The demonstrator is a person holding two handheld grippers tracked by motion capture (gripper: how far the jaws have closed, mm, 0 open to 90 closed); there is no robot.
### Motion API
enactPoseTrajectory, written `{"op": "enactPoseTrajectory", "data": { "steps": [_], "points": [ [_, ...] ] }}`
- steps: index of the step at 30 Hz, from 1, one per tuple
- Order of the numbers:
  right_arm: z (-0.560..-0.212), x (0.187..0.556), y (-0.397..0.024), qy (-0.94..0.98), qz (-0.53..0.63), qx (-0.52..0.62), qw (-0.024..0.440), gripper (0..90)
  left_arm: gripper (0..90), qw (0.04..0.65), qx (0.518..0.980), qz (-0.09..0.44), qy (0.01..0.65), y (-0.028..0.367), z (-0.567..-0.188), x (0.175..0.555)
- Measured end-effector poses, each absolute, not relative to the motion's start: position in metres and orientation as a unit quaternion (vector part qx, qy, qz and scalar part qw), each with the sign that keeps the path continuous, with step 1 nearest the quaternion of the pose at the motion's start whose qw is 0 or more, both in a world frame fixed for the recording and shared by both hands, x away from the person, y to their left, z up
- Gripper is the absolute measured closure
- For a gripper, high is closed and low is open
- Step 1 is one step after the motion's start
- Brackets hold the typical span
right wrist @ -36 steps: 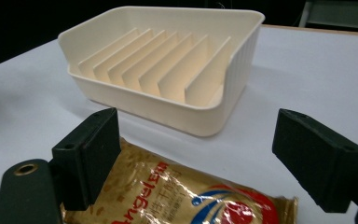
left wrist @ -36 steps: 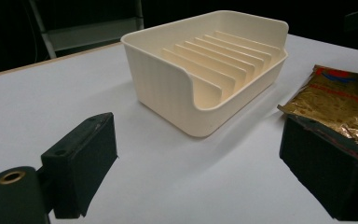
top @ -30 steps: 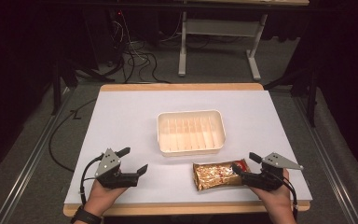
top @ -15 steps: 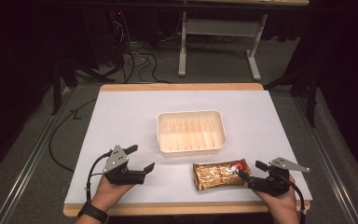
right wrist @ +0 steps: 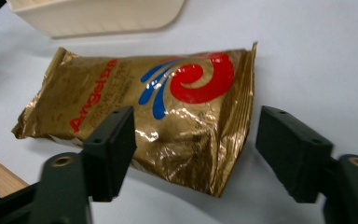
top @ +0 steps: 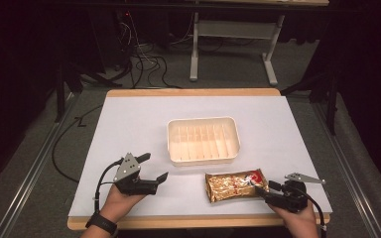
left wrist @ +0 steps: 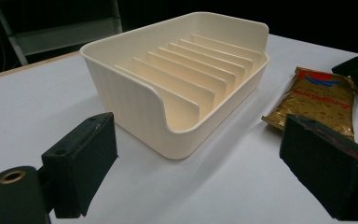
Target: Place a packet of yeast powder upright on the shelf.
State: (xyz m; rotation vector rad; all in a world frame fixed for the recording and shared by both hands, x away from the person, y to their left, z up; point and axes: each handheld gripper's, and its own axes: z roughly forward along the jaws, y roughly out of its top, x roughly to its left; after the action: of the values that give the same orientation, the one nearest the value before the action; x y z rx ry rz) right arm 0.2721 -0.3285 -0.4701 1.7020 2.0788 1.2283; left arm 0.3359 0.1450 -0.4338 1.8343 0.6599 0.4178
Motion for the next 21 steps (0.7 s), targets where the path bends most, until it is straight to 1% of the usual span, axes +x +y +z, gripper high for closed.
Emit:
{"op": "enactPoseTrajectory", "data": {
  "steps": [1,2,3,5,6,8,9,10,13,21],
  "points": [
    [-0.4701,0.2721,-0.3285,0.701,0.414,0.574,0.094,33.8,11.5,0.543,0.773,0.176,0.278,0.1449,-0.4338,0.3359],
    [-0.4708,0.272,-0.3288,0.7,0.414,0.575,0.09,35.7,11.5,0.543,0.773,0.177,0.277,0.1447,-0.4338,0.3358],
    [-0.4713,0.2721,-0.3304,0.699,0.413,0.578,0.086,39.7,11.5,0.542,0.774,0.177,0.276,0.1446,-0.4337,0.3356],
    [-0.4725,0.2724,-0.332,0.699,0.409,0.581,0.083,43.7,11.5,0.541,0.775,0.177,0.275,0.1442,-0.4339,0.3354],
    [-0.4725,0.2724,-0.332,0.699,0.409,0.581,0.083,43.7,11.5,0.541,0.775,0.177,0.275,0.1442,-0.4339,0.3354],
    [-0.4745,0.2727,-0.334,0.698,0.407,0.584,0.08,46.9,11.5,0.542,0.774,0.177,0.276,0.1442,-0.4338,0.3353],
    [-0.4744,0.2732,-0.3357,0.696,0.407,0.586,0.076,49.9,11.5,0.542,0.774,0.177,0.275,0.1442,-0.4337,0.3351],
    [-0.4744,0.2732,-0.3357,0.696,0.407,0.586,0.076,49.9,11.5,0.542,0.775,0.177,0.275,0.1442,-0.4338,0.3351],
    [-0.4748,0.2733,-0.3358,0.7,0.407,0.582,0.066,59.6,11.5,0.541,0.775,0.177,0.275,0.1443,-0.4337,0.3351],
    [-0.4691,0.273,-0.3347,0.705,0.411,0.572,0.086,84.5,11.5,0.54,0.776,0.177,0.275,0.1443,-0.4341,0.3351]
  ]
}}
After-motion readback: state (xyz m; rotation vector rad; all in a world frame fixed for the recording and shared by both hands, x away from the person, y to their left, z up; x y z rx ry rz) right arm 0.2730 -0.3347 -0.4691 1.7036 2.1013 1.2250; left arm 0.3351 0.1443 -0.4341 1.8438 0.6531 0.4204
